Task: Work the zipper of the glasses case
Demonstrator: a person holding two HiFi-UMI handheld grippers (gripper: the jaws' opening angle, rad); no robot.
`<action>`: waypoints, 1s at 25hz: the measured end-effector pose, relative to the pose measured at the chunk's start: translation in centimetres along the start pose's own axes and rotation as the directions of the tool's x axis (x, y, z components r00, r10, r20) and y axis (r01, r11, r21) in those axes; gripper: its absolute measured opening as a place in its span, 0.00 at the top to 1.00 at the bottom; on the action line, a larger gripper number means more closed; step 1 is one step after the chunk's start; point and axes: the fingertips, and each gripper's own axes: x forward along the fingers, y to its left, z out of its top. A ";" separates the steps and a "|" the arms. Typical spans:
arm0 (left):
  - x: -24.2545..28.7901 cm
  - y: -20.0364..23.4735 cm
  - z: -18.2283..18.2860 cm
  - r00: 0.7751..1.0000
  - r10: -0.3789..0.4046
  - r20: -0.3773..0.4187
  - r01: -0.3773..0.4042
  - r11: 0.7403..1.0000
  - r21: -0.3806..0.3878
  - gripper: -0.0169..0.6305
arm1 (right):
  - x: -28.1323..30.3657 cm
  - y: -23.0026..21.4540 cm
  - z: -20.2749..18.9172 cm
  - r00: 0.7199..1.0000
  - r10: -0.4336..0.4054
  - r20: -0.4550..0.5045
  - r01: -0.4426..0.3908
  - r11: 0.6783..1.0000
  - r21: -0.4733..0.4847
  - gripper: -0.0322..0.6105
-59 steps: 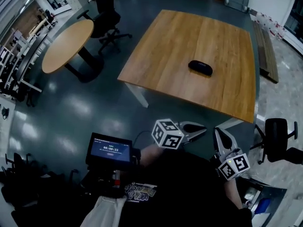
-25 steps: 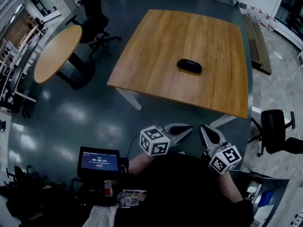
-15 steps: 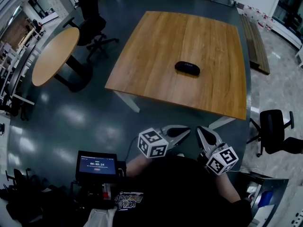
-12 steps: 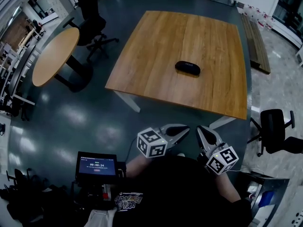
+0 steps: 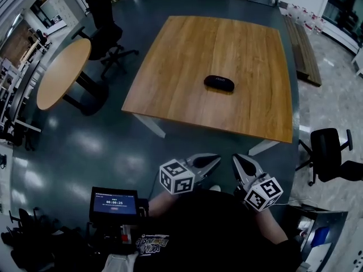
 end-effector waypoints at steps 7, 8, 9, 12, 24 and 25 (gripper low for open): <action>0.7 -0.2 -0.5 1.000 -0.006 -0.026 0.006 1.000 -0.007 0.97 | -0.7 -0.8 -0.1 1.000 -0.020 0.011 0.020 0.999 0.029 0.94; 0.8 -0.2 -0.4 1.000 -0.006 -0.028 0.006 1.000 -0.004 0.97 | -0.7 -0.8 -0.1 1.000 -0.023 0.012 0.023 0.999 0.033 0.94; 0.8 -0.2 -0.5 1.000 -0.005 -0.029 0.005 1.000 -0.003 0.97 | -0.8 -0.9 -0.2 1.000 -0.024 0.012 0.024 0.999 0.033 0.94; 1.1 -0.3 -1.0 0.999 -0.008 -0.043 0.008 1.000 -0.011 0.97 | -1.1 -0.9 -0.2 1.000 -0.023 0.012 0.023 0.999 0.024 0.94; 1.1 0.2 -1.3 0.999 -0.008 -0.051 0.006 0.999 -0.042 0.97 | -1.0 -1.2 -0.3 0.999 -0.033 0.009 0.033 0.999 0.034 0.94; 1.0 0.2 -1.3 0.999 -0.009 -0.051 0.006 0.999 -0.047 0.97 | -1.0 -1.2 -0.3 0.999 -0.034 0.008 0.033 0.999 0.036 0.94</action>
